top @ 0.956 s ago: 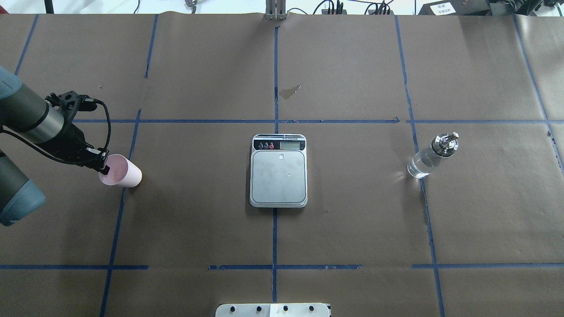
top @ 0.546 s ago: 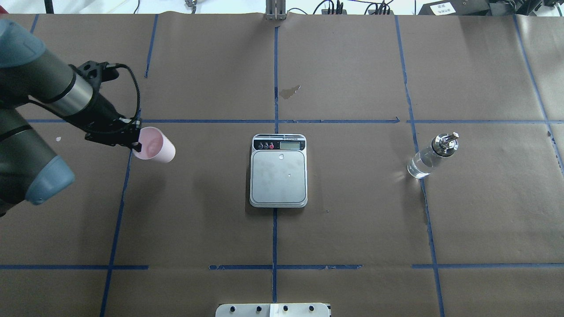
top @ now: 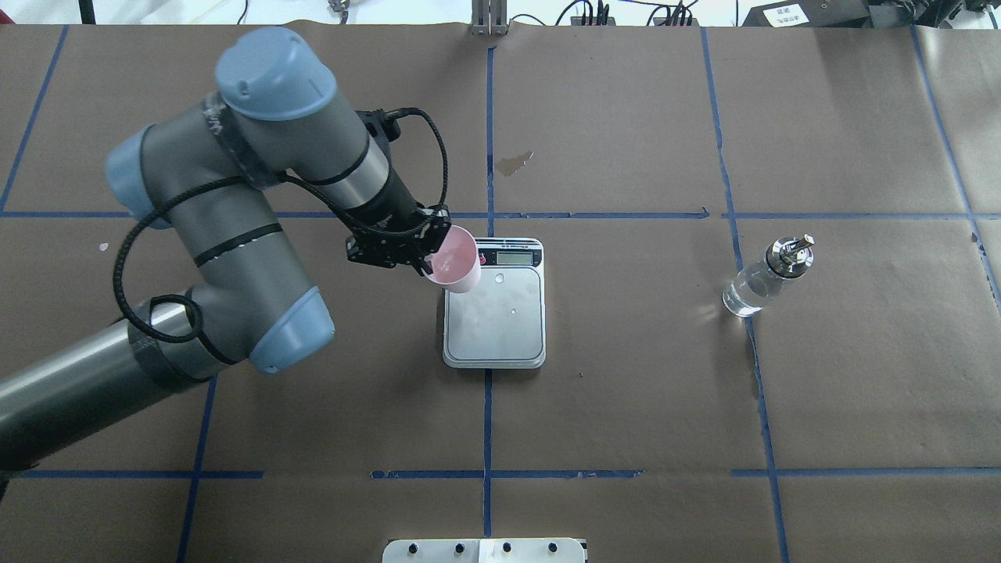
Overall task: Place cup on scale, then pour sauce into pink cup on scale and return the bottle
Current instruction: 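Carry the pink cup with the left gripper onto the scale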
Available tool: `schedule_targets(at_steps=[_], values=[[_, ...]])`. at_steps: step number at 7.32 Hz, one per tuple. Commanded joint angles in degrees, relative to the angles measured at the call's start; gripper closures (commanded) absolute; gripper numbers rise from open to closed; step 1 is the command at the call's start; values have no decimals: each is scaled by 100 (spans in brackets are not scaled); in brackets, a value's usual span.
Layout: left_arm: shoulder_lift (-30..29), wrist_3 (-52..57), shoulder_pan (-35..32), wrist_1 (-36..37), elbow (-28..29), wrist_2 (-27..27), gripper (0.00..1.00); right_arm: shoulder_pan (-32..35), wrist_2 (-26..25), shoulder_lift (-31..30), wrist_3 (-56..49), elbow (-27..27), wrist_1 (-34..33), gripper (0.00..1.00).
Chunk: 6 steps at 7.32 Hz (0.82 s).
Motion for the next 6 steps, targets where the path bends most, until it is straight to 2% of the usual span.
schedule_targets(at_steps=[1,6], values=[[-180,-173,418,-25,256,381,100,-47,160,53,4,56,2,0],[-268,-164,463,-95,362,576,100,-64,556,-8,-4,117,2,0]])
